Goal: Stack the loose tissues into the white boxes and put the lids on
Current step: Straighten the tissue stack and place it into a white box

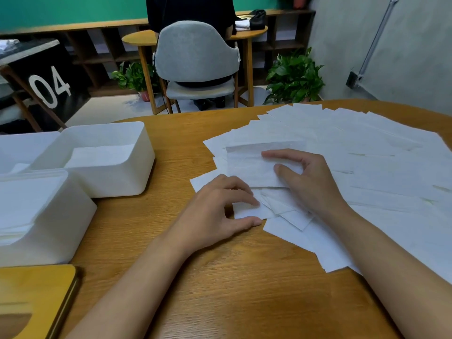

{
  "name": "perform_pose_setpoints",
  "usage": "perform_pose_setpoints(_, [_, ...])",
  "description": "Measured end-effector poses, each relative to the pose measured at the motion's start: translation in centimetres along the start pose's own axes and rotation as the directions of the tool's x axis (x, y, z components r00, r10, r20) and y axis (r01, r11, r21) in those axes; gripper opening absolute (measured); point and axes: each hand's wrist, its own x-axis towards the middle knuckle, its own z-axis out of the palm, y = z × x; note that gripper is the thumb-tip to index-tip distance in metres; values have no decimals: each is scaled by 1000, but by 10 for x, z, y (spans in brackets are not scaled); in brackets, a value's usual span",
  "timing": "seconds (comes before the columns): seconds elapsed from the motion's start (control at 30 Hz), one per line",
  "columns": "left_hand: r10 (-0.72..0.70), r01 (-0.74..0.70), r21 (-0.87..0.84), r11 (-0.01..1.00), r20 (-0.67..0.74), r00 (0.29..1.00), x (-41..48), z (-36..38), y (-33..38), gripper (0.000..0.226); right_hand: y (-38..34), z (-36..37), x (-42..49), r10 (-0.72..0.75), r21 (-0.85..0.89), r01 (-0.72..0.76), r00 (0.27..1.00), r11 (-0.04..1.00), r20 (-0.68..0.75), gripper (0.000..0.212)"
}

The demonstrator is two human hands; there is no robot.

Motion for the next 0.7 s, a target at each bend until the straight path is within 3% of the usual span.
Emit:
perform_pose_setpoints(0.3, [59,-68,-55,996,-153,987,2,-2,8,3,-2,1,-1,-10,-24,11,999,1000,33,32])
perform_pose_setpoints(0.5, [-125,38,-238,971,-364,923,1,-15,13,13,-10,1,-4,-42,56,38,996,998,80,21])
perform_pose_setpoints(0.7, [-447,110,-664,740,-362,818,6,-27,14,15,-12,4,-10,-133,112,109,964,988,232,59])
